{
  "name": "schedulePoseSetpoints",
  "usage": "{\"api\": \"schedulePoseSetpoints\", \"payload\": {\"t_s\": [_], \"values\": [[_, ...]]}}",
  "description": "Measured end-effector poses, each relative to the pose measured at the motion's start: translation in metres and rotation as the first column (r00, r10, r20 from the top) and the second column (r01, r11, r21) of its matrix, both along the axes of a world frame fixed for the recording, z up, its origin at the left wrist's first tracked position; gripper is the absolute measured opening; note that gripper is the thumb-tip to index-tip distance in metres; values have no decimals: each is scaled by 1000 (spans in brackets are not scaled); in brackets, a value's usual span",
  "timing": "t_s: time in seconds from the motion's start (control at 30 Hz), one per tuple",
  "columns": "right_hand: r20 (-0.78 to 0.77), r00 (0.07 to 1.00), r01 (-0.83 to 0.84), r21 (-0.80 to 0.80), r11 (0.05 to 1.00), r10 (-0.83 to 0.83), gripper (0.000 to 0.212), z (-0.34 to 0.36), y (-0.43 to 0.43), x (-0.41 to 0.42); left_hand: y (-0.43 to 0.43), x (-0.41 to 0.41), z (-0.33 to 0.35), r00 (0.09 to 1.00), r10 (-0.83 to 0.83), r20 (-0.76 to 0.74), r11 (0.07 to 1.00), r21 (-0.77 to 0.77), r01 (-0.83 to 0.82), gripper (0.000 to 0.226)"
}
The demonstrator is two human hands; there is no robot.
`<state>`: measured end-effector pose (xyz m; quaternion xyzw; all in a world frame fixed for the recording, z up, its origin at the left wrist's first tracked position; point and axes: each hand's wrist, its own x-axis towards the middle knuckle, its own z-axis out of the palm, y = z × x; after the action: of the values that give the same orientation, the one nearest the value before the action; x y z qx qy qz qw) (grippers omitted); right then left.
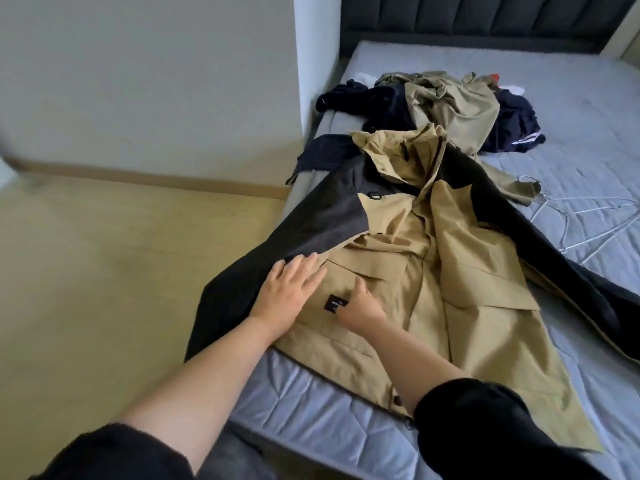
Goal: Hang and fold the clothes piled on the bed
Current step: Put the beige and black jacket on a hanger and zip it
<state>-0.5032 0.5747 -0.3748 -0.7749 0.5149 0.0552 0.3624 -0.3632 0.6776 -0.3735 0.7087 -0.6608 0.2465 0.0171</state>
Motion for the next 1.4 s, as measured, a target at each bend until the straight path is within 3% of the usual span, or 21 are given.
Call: {"api": "schedulePoseSetpoints", "payload": {"t_s": [0.1, 0.2, 0.3, 0.37, 0.43, 0.5, 0.57, 0.63, 0.67, 0.73, 0.77, 0.9, 0.97, 1.0, 1.07, 1.2, 1.27, 1.3, 1.33, 1.4], "values": [[-170, 985, 22, 102, 995, -4, 91, -12, 9, 23, 18, 27, 5, 894, 445, -51, 877, 228, -423, 79], [-310, 946, -57, 113, 992, 90, 102, -23, 17, 30, 23, 57, 2, 580, 759, -295, 640, 502, -582, 62], [-362, 928, -63, 86, 994, 90, 106, -26, 19, 35, 24, 73, 6, 187, 819, -543, 539, 615, -576, 25], [-380, 922, -36, 101, 994, 72, 107, -24, 19, 42, 21, 88, 12, -21, 689, -725, 557, 548, -624, 25], [-401, 914, -22, 109, 994, 65, 109, -23, 18, 47, 7, 107, 25, -44, 502, -864, 575, 371, -729, 35], [-399, 915, -19, 101, 995, 58, 111, -26, 18, 49, -12, 128, 48, 50, 328, -943, 623, 176, -762, 41], [-385, 921, -30, 83, 996, 60, 111, -29, 16, 45, -30, 143, 66, 239, 314, -919, 724, 68, -686, 56], [-368, 928, -38, 69, 997, 61, 109, -34, 15, 42, -39, 152, 69, 437, 448, -780, 800, 132, -585, 86], [-357, 932, -41, 68, 997, 62, 107, -35, 15, 41, -41, 155, 65, 438, 495, -751, 803, 203, -560, 97], [-334, 941, -43, 67, 997, 63, 104, -38, 14, 38, -40, 147, 50, 293, 531, -795, 791, 342, -507, 103], [-323, 944, -45, 65, 997, 64, 102, -39, 14, 36, -39, 136, 41, 265, 535, -803, 804, 386, -452, 102], [-283, 957, -48, 54, 997, 62, 98, -41, 11, 33, -41, 74, -1, 332, 467, -820, 882, 458, -110, 79], [-256, 965, -50, 48, 998, 61, 96, -42, 10, 31, -42, 48, -20, 413, 474, -778, 875, 470, -119, 72], [-240, 969, -55, 46, 997, 64, 95, -42, 9, 28, -42, 39, -25, 403, 494, -770, 867, 468, -169, 72], [-195, 977, -76, 47, 996, 84, 90, -41, 5, 21, -38, 30, -31, 310, 555, -772, 831, 500, -242, 75], [11, 999, -51, 141, 989, 49, 83, -31, -3, -2, -17, 18, -34, 88, 642, -762, 761, 619, -196, 83], [81, 997, -23, 180, 983, 8, 80, -25, 1, -18, -6, 12, -33, 23, 641, -768, 755, 624, -198, 72], [99, 995, -38, 184, 982, 20, 80, -24, 6, -25, 0, 8, -32, -52, 607, -793, 771, 604, -203, 63], [108, 993, -69, 187, 980, 49, 81, -23, 11, -32, 7, 6, -30, -183, 551, -815, 791, 579, -198, 53], [121, 988, -125, 208, 970, 101, 87, -18, 24, -42, 20, 0, -24, -540, 409, -735, 822, 554, -133, 35]]}}
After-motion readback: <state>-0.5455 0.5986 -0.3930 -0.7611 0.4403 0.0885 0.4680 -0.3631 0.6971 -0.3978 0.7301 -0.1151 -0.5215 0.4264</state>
